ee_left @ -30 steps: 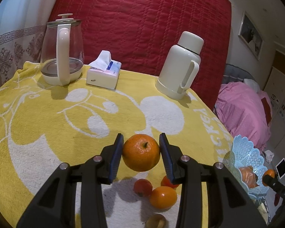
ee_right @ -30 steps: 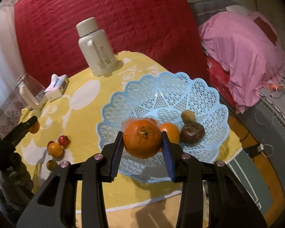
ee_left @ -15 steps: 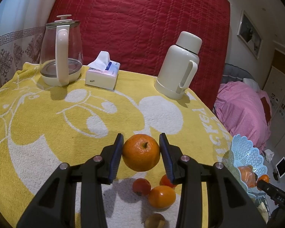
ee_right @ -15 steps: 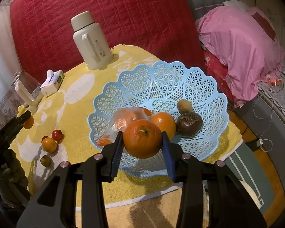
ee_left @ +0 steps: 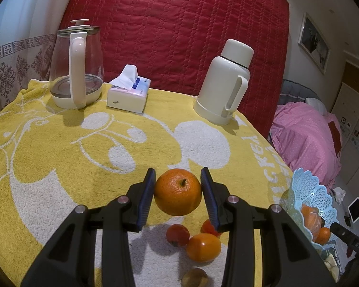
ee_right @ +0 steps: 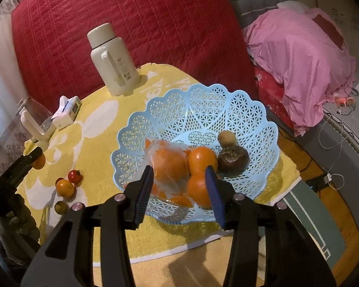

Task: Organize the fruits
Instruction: 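Carry the orange into the blue basket and open the right gripper while the left holds the mandarin, then carry the mandarin into the blue basket and open the left gripper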

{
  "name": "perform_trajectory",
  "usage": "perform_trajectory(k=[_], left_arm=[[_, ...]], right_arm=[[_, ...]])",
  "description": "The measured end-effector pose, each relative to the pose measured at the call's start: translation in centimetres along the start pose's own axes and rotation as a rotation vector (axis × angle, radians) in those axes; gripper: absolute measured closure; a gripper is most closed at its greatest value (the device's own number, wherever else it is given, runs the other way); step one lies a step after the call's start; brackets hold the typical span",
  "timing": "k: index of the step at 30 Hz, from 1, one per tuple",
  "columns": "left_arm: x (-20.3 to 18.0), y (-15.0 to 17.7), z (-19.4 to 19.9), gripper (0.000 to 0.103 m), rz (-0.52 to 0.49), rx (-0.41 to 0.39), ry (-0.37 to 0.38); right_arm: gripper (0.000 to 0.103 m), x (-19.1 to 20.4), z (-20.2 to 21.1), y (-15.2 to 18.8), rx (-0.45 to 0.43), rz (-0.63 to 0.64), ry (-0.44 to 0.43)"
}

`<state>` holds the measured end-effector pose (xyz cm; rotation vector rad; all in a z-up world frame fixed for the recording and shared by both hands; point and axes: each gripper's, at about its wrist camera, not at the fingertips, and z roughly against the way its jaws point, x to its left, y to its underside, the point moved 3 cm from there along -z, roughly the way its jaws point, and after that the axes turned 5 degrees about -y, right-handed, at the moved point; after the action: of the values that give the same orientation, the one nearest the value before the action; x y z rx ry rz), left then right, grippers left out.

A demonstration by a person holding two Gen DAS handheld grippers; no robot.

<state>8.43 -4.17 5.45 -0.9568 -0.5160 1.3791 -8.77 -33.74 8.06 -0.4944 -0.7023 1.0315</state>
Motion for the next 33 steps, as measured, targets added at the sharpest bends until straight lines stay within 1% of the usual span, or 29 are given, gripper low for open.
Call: perform_trajectory(k=[8, 18, 20, 23, 33], left_arm=[[-0.7, -0.1, 0.4, 0.064, -0.013, -0.008, 0.011], [-2.8, 0.3, 1.2, 0.064, -0.051, -0.01, 0.058], [-3.5, 0.6, 1.4, 0.064, -0.067, -0.008, 0.061], [-4.6, 1.1, 1.4, 0.064, -0.087, 0.005, 0.077], [-9.3, 2.3, 2.0, 0.064, -0.171, 0.019, 0.129]], right_arm=[[0.057, -0.7, 0.9, -0.2, -0.031, -0.023, 0.005], [0.057, -1.8, 1.9, -0.3, -0.061, -0.04, 0.002], [0.056, -2.0, 2.1, -0.3, -0.072, -0.04, -0.005], [0.051, -2.3, 2.3, -0.2, -0.086, -0.046, -0.007], [0.051, -3.8, 2.8, -0.8, -0.11, -0.059, -0.023]])
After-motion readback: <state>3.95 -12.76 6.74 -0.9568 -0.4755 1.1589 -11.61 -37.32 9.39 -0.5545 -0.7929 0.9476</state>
